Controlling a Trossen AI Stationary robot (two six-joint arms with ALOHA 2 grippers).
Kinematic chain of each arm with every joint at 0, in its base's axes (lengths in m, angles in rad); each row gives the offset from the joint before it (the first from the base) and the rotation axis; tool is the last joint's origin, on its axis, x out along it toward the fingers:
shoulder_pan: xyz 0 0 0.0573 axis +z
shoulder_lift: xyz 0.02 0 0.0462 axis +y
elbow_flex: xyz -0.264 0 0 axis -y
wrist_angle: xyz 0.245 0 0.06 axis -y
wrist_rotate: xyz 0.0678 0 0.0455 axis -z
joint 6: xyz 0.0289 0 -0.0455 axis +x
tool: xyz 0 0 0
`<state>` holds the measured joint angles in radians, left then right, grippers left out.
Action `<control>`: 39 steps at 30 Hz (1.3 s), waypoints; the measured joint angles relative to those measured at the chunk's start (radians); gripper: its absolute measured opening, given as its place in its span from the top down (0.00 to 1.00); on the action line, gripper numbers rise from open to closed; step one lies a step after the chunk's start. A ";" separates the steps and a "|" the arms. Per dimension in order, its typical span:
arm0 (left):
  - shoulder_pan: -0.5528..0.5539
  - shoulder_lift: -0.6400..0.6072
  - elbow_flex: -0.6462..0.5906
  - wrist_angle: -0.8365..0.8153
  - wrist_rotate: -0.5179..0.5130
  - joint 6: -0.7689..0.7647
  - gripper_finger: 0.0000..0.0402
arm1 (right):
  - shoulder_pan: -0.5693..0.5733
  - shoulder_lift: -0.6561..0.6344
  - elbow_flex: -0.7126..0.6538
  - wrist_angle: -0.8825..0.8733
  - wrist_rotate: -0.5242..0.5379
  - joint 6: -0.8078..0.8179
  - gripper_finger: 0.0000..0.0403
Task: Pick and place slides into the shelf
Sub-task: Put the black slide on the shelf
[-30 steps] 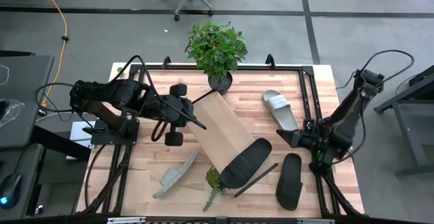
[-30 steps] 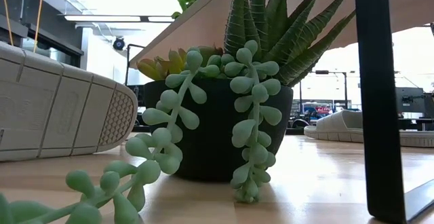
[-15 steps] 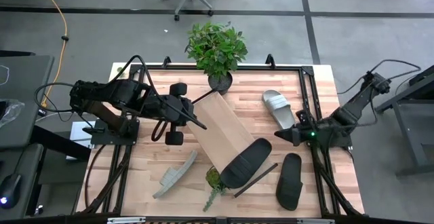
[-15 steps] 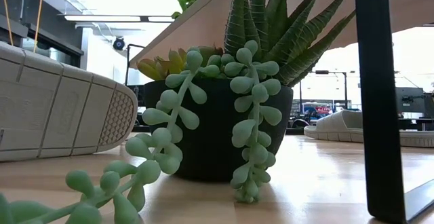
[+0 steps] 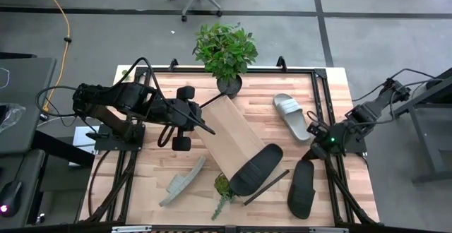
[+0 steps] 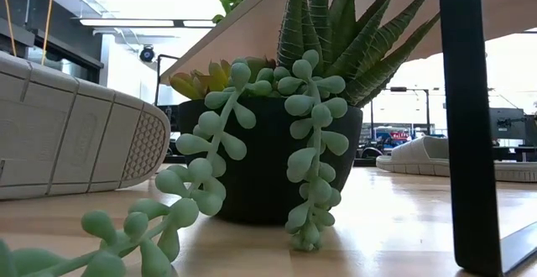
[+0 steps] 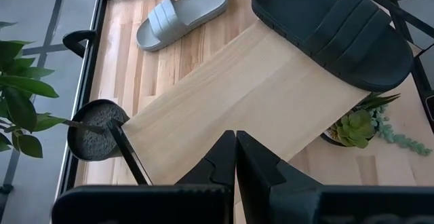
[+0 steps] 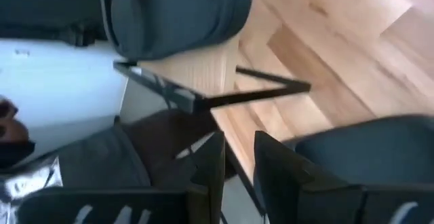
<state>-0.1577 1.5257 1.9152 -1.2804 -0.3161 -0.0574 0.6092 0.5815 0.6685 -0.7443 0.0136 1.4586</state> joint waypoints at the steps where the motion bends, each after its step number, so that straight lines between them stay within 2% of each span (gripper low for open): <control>1: 0.000 0.000 0.000 0.000 0.000 0.000 0.99 | 0.002 0.011 0.000 0.003 -0.017 -0.003 0.83; 9: 0.000 0.000 0.000 -0.002 0.001 0.000 0.99 | 0.101 0.138 0.000 -0.080 -0.161 0.001 0.78; 21: 0.000 0.000 0.000 -0.005 0.013 0.025 0.99 | 0.246 0.321 0.000 0.033 -0.050 0.026 0.54; 31: 0.000 0.000 0.000 -0.005 0.040 0.027 0.99 | 0.322 0.488 -0.005 0.155 -0.048 -0.003 0.53; 39: 0.000 0.000 0.000 -0.005 0.062 0.026 0.99 | 0.323 0.516 -0.139 0.344 -0.071 0.055 0.53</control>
<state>-0.1574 1.5257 1.9149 -1.2850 -0.2538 -0.0313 0.9325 1.0975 0.5295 -0.4004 -0.0575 1.5132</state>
